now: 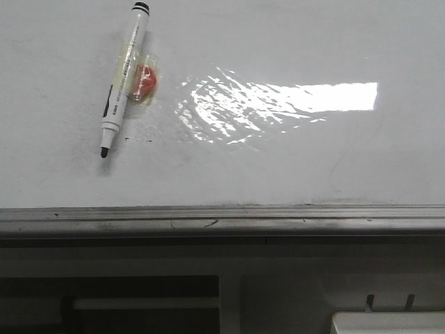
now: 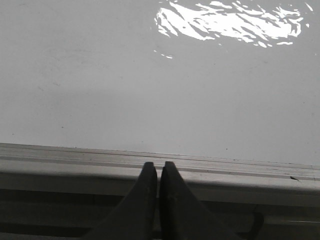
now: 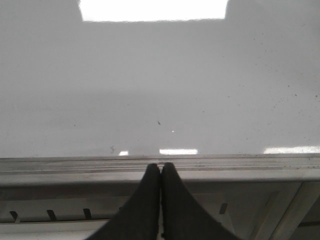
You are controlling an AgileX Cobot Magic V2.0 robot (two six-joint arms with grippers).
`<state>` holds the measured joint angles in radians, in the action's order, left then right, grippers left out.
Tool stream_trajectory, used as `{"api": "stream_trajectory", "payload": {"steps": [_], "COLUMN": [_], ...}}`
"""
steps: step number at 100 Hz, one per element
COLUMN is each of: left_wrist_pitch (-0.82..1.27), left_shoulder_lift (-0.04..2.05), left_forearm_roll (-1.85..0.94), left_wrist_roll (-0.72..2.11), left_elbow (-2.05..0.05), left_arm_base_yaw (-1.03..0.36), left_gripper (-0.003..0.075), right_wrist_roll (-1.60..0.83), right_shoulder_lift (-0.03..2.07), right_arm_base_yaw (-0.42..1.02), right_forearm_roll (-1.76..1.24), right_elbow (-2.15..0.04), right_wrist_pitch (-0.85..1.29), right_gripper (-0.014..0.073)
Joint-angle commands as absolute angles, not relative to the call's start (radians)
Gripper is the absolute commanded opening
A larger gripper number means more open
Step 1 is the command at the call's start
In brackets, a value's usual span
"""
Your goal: Write number 9 on whiteboard
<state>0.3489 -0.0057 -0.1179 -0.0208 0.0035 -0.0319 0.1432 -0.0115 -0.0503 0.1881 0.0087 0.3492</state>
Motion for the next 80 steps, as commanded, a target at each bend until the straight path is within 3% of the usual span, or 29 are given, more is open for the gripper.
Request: {"api": "stream_trajectory", "payload": {"steps": [1, 25, 43, 80], "left_wrist_pitch": [0.311, 0.297, 0.174, -0.027], "left_shoulder_lift": [-0.032, -0.032, -0.032, -0.032], "left_forearm_roll": [-0.134, -0.123, -0.05, -0.062], "left_wrist_roll": [-0.027, -0.024, -0.02, -0.02], "left_elbow": [0.045, 0.045, 0.045, 0.045], "left_arm_base_yaw": [-0.031, -0.031, -0.031, -0.031], "left_gripper": [-0.002, -0.002, -0.002, -0.002], "right_wrist_roll": [0.14, 0.14, 0.14, 0.14], "right_shoulder_lift": [-0.026, -0.026, -0.026, -0.026], "right_arm_base_yaw": [-0.059, -0.059, -0.059, -0.059], "right_forearm_roll": [0.191, 0.22, 0.296, 0.314], "right_elbow": [0.034, 0.034, 0.034, 0.034], "right_wrist_pitch": [0.33, 0.33, 0.324, 0.086], "right_gripper": [-0.0049, -0.0049, -0.0049, -0.0049]}}
